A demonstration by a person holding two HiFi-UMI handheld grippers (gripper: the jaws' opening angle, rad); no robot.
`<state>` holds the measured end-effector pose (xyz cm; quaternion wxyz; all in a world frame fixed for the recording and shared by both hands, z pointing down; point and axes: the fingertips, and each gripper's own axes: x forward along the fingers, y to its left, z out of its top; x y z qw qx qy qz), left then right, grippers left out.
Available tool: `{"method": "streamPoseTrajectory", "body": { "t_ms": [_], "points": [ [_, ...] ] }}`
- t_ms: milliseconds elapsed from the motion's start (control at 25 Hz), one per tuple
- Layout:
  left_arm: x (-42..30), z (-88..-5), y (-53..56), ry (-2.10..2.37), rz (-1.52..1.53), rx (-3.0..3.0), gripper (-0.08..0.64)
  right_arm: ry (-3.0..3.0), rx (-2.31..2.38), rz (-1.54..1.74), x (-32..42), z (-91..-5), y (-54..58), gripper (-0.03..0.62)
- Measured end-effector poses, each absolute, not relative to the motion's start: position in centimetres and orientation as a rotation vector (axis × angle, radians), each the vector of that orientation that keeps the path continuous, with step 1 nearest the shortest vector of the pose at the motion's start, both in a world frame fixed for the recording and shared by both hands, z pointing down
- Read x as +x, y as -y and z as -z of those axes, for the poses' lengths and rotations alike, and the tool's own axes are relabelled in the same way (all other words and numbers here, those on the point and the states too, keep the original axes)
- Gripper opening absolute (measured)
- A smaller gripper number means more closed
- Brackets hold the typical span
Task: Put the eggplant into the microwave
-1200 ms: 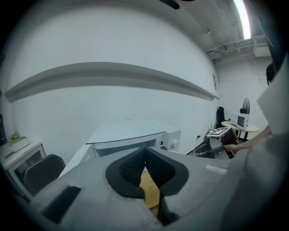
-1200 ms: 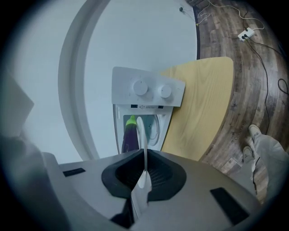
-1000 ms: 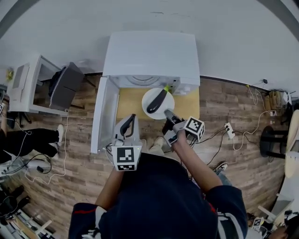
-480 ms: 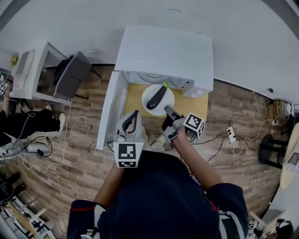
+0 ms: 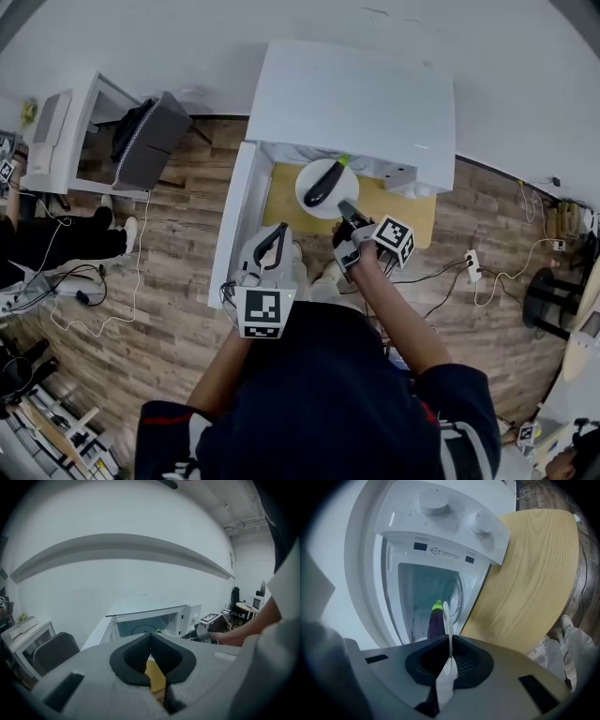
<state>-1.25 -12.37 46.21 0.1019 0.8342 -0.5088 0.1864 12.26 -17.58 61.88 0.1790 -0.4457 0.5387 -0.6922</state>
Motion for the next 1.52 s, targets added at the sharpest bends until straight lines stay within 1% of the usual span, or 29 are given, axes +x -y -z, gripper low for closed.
{"method": "streamPoseTrajectory", "body": {
  "t_ms": [520,1520],
  "points": [
    [-1.2,-48.5,12.6,1.438,-0.610,2.445,0.015,-1.457,-1.322,1.914,13.0,-65.8,21.0,0.021],
    [-1.7,-49.9,13.3,1.440,-0.639,2.407,0.015,-1.411,-1.383,1.837,13.1,-67.4,26.2,0.020]
  ]
}}
